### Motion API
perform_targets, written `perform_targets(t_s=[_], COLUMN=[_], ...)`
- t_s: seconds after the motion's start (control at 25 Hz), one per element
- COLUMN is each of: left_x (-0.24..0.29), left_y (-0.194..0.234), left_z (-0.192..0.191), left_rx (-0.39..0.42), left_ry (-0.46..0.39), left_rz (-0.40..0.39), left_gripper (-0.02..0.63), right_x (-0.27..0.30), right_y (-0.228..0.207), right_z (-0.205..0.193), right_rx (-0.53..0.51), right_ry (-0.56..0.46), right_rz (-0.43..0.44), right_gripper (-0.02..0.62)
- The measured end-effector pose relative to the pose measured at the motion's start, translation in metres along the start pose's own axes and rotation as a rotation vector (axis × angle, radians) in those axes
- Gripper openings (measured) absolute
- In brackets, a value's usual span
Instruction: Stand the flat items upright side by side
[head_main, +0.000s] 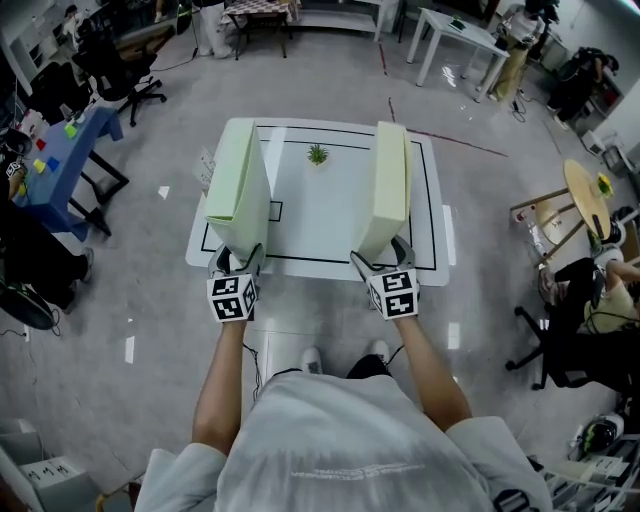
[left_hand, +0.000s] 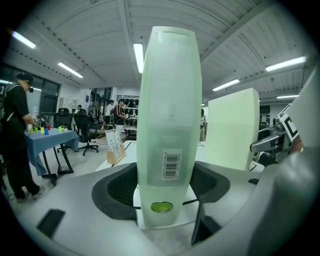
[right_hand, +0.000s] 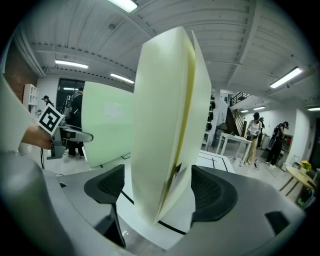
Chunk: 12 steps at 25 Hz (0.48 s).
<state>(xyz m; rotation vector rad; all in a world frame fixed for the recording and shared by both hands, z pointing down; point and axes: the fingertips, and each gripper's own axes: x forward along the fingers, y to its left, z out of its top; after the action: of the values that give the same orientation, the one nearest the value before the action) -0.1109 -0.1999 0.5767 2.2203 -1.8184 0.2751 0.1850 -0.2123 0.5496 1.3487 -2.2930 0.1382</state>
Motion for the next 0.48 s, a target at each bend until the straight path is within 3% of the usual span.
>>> perform_targets(t_s=[0.16, 0.24, 0.48], left_x=[0.003, 0.004, 0.017], left_y=[-0.004, -0.008, -0.033], left_z=[0.000, 0.001, 0.004], left_rx=[0.000, 0.007, 0.023], left_ry=[-0.001, 0.002, 0.018], left_rz=[-0.013, -0.026, -0.060], left_gripper=[0.325, 0.322, 0.322], right_x=[0.005, 0.005, 0.006], right_y=[-0.007, -0.003, -0.001], right_z=[-0.011, -0.011, -0.011], right_rx=[0.043, 0.051, 0.026], right_ry=[0.053, 0.049, 0.040], right_rz=[-0.011, 0.008, 0.054], right_gripper=[0.400, 0.364, 0.348])
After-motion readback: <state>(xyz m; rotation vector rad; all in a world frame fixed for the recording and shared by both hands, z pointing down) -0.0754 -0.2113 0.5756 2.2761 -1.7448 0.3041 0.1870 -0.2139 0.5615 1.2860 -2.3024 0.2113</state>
